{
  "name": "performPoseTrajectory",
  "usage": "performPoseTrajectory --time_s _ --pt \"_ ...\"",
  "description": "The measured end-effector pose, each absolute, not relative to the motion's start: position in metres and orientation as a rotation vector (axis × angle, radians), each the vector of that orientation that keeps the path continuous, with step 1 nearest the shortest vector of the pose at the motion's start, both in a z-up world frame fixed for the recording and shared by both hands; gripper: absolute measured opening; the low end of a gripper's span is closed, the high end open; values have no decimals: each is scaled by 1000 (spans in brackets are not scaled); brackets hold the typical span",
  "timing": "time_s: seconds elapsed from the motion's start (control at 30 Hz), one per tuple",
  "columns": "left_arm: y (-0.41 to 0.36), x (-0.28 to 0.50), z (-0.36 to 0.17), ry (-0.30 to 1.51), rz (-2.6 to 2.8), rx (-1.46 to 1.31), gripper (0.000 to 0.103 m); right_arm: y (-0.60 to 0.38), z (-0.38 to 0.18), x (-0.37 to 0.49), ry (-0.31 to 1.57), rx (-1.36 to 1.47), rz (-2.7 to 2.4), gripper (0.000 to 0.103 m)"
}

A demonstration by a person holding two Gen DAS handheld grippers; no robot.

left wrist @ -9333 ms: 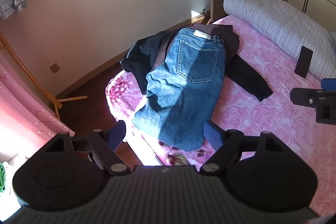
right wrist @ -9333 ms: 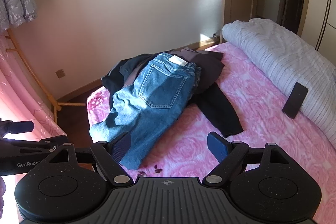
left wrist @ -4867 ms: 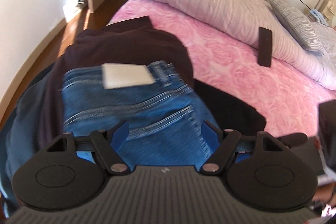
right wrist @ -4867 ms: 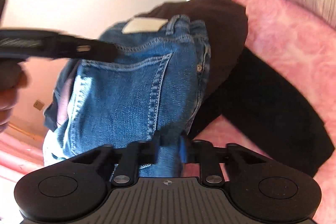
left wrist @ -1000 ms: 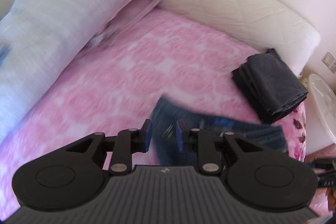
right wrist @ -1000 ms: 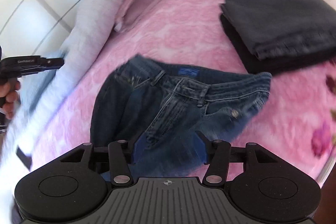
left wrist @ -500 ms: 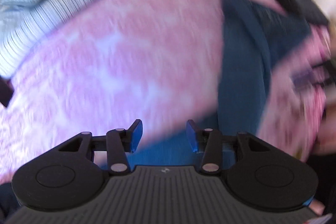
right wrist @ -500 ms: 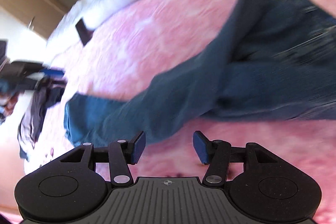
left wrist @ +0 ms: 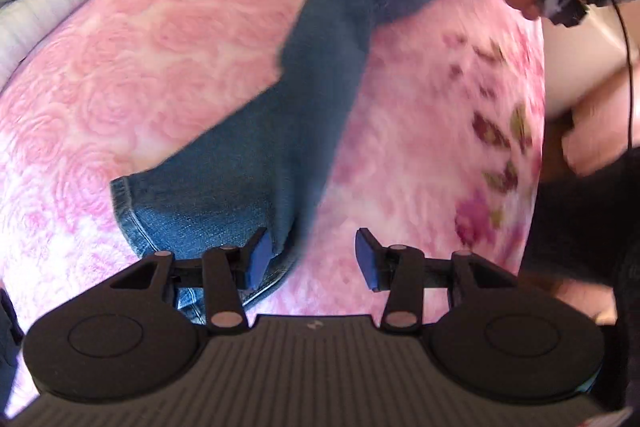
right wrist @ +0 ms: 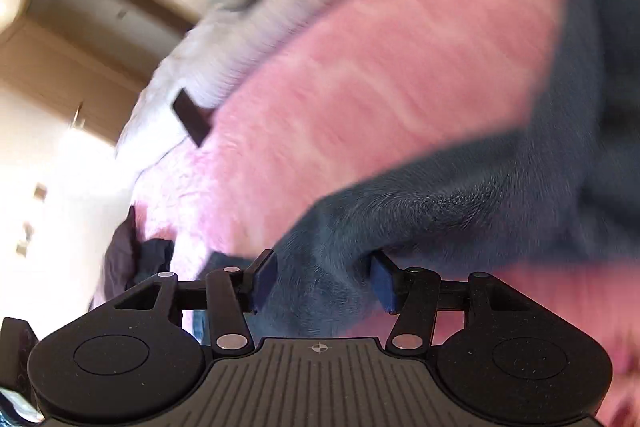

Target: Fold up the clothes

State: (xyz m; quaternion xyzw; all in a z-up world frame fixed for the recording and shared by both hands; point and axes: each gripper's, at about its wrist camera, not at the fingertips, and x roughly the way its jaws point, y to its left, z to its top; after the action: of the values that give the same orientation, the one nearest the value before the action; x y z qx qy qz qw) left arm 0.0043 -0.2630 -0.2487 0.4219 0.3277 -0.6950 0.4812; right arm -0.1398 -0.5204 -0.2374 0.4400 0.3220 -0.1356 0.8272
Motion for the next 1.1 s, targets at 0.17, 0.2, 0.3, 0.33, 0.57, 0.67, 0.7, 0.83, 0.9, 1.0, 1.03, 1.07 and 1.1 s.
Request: performPoseTrajectory --time_s 0.17,0.2,0.3,0.33,0.57,0.67,0.7,0.83,0.9,1.0,1.03,1.07,1.1 --pt "-282 19 -246 745 -1583 944 42 -571 -206 -44 630 760 -165 54" --pt "-287 20 -247 739 -1553 940 43 -579 -200 -28 621 738 -153 54" --pt "-297 19 -250 737 -1532 929 44 -584 -189 -16 602 709 -163 54" --pt "-300 17 -251 738 -1533 927 45 -583 -187 -23 607 708 -174 54" --pt "-324 5 -299 840 -1494 1035 40 -572 -212 -120 783 697 -350 54" --pt "-340 14 -309 836 -1463 1049 40 -572 -219 -153 803 693 -409 55" --pt "-347 21 -311 829 -1446 1046 40 -571 -218 -159 795 684 -425 55" --pt "-380 50 -316 829 -1392 1032 43 -567 -216 -179 759 649 -489 54" --pt "-394 61 -319 805 -1341 1046 39 -564 -215 -190 733 648 -518 55" --pt "-408 83 -321 819 -1224 1029 35 -552 -220 -198 712 774 -495 55" --pt "-408 91 -317 832 -1208 991 35 -548 -227 -195 740 778 -475 55" --pt "-406 98 -311 843 -1194 951 35 -546 -234 -190 765 770 -450 55" --pt "-402 102 -303 843 -1197 922 35 -546 -240 -184 776 768 -419 55"
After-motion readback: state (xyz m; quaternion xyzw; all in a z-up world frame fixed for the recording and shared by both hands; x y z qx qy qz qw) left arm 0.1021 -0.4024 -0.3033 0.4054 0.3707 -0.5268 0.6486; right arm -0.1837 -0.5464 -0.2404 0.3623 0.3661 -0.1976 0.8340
